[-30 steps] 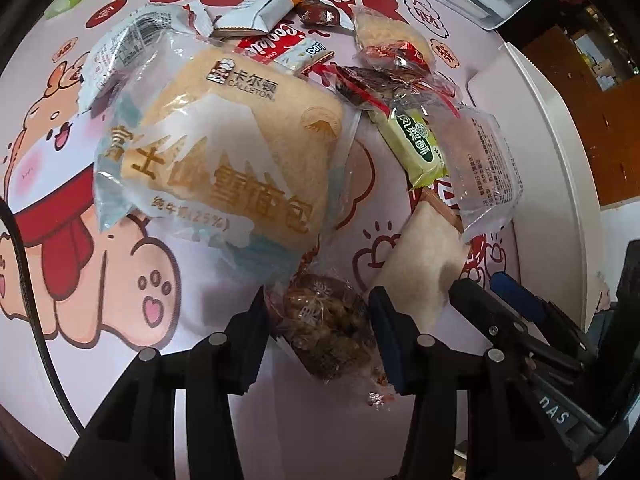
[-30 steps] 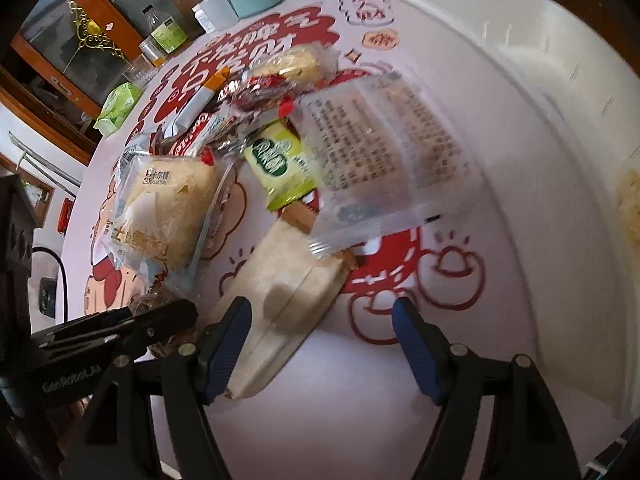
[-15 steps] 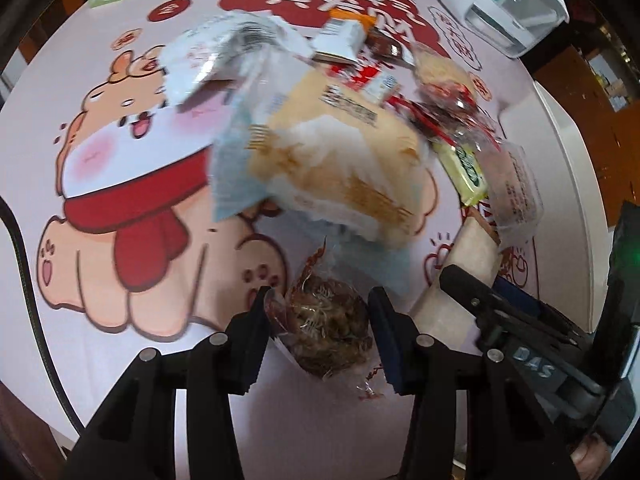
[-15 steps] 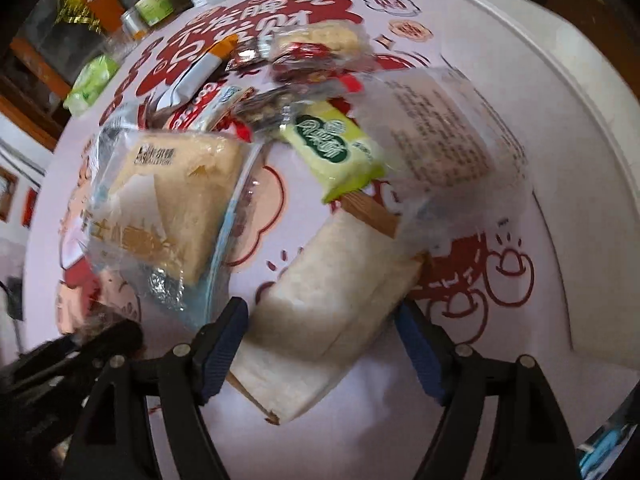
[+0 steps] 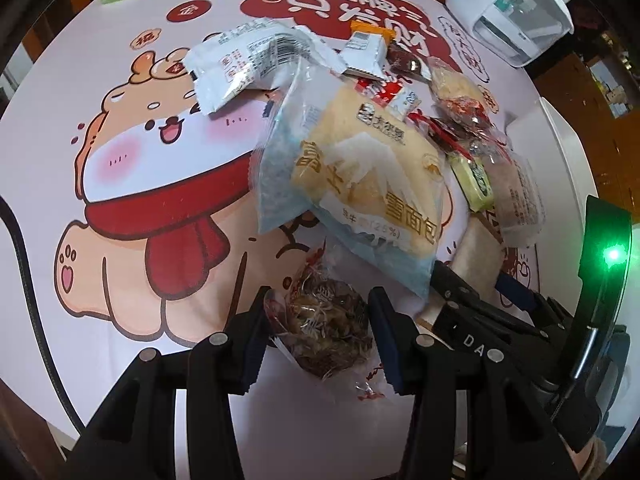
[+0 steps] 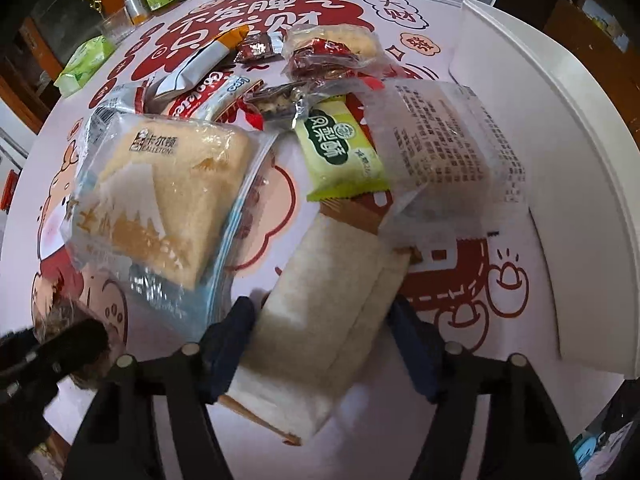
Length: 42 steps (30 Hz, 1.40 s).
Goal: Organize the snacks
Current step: 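Grasp the brown nut bag with the left tool while the right tool grasps the wafer pack, then carry both packs over the white tray and open both tools to release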
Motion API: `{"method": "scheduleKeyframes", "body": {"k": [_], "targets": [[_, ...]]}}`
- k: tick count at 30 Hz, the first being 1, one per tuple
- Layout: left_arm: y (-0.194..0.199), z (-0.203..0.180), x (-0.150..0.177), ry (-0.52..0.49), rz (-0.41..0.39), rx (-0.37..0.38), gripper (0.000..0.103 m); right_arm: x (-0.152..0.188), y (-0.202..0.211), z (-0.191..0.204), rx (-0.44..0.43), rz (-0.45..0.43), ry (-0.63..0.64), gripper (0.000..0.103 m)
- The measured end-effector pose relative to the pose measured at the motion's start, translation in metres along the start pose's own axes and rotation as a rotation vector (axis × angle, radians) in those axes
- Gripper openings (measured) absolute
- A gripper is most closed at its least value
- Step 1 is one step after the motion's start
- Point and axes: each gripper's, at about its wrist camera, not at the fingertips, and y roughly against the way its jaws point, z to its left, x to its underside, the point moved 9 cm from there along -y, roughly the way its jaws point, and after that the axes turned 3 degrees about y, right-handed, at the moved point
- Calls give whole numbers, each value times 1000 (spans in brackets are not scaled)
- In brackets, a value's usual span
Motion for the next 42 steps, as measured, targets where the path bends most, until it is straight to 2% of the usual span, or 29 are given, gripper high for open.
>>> {"method": "scheduleKeyframes", "body": {"k": [8,16,22,29,34,42], "targets": [[15,-26,-4,-96,-45,-6,47,25,21,-25,-103,-9,-26,67],[36,-71,-7,-222,-96,2,47,10,90,-51,-103,-228,-61,67],[63,-125,-15,-339,-173,25,47,-6,129,-88,-111,-334,-125,67],[92,-203,-32,-463,-265,71,47,-27,172,-150,-31,-462,-163,67],[100,-259,-49,-534,-320,85,47,-52,195,-210,57,-549,-203,67],[95,-343,-87,-580,-408,98,47,-77,203,-279,149,-582,-248,67]]}}
